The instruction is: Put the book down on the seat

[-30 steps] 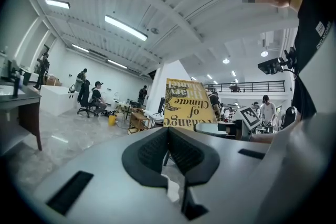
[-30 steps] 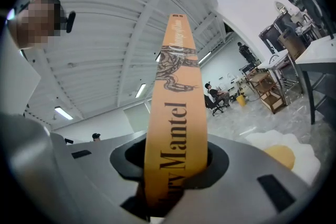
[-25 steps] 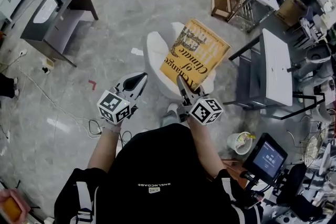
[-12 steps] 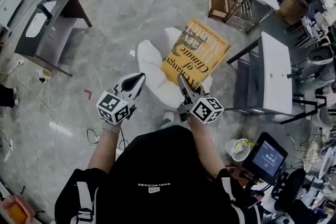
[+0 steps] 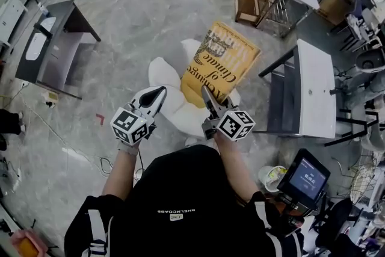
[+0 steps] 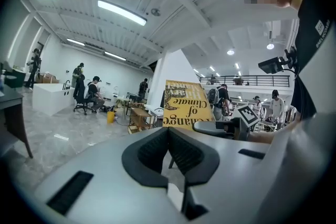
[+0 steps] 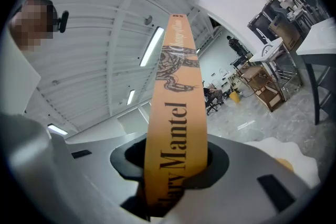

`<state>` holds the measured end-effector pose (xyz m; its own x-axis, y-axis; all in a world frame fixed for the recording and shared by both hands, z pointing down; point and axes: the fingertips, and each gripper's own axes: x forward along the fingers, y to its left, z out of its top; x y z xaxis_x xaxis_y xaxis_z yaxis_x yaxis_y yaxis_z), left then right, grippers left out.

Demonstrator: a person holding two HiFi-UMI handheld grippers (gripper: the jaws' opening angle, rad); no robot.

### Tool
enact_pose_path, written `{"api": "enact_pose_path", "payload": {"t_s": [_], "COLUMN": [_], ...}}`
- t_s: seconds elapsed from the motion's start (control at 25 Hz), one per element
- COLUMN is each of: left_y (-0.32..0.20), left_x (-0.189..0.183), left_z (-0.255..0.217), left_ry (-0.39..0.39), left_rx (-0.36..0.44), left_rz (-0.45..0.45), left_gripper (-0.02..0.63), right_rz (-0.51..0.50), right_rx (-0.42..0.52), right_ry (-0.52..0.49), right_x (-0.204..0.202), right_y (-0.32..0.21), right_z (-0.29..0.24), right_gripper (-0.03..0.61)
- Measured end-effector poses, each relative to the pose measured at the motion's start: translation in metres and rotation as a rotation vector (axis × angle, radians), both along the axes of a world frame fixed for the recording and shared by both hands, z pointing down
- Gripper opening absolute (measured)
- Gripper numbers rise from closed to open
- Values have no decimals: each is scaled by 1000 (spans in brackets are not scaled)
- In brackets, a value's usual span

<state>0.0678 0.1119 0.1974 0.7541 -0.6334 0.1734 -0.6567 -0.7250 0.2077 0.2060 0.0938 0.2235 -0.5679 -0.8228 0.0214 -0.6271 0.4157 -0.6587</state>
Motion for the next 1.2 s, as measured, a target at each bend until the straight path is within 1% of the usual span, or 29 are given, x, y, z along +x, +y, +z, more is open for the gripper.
{"api": "enact_pose_path", "payload": {"t_s": [0.32, 0.44, 0.6, 0.72, 0.88, 1.04, 1.2], "left_y": [-34, -37, -42, -41, -37, -42, -52], "left_x": [42, 49, 46, 37, 25, 9, -10], "left_z": [6, 15, 27, 37, 50, 66, 76], "left_ry": [-41, -61, -78, -90, -80, -61, -64], "left_rx": [-11, -26, -46, -75, -119, -150, -168], "left_rz": [-35, -54, -74, -100, -129, -153, -150], "left_gripper": [14, 14, 14, 14, 14, 14, 14], "right_rz": [-24, -39, -47, -61, -89, -108, -118], "right_rx": [-25, -46, -89, -132, -185, -218, -255], "right_ry": [-35, -43, -52, -53, -23, 13, 39], "right_x": [43, 52, 54, 49, 40, 29, 11], "right_y": [-41, -47, -56, -56, -56, -63, -75], "right_z": [15, 28, 53, 71, 90, 108, 125], "right_gripper": [161, 161, 161, 161, 161, 161, 161]}}
